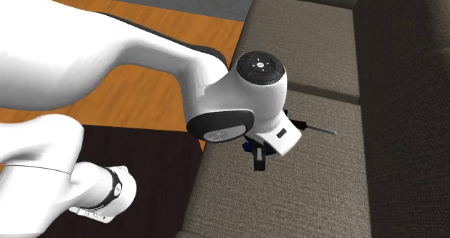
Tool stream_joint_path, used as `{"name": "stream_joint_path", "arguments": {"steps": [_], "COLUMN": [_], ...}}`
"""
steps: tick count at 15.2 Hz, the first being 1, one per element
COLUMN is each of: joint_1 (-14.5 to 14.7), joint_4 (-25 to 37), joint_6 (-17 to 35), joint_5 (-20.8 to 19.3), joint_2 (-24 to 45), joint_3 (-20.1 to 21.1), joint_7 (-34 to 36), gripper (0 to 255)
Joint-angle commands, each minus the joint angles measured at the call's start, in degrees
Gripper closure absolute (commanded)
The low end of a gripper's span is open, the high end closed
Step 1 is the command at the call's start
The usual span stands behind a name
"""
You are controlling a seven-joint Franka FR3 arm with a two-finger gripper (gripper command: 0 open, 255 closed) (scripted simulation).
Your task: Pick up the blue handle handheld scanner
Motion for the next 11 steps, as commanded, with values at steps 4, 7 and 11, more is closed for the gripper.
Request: {"name": "stream_joint_path", "arguments": {"steps": [4,7,11], "joint_1": [0.1,1.4,2.3], "joint_4": [4.5,8.4,9.0], "joint_6": [7.5,10.5,12.8], "joint_5": [-7.0,-12.2,-14.5], "joint_2": [11.9,19.0,22.0], "joint_3": [1.7,1.1,0.1], "joint_7": [6.7,11.3,13.3], "gripper": [0,0,0]}}
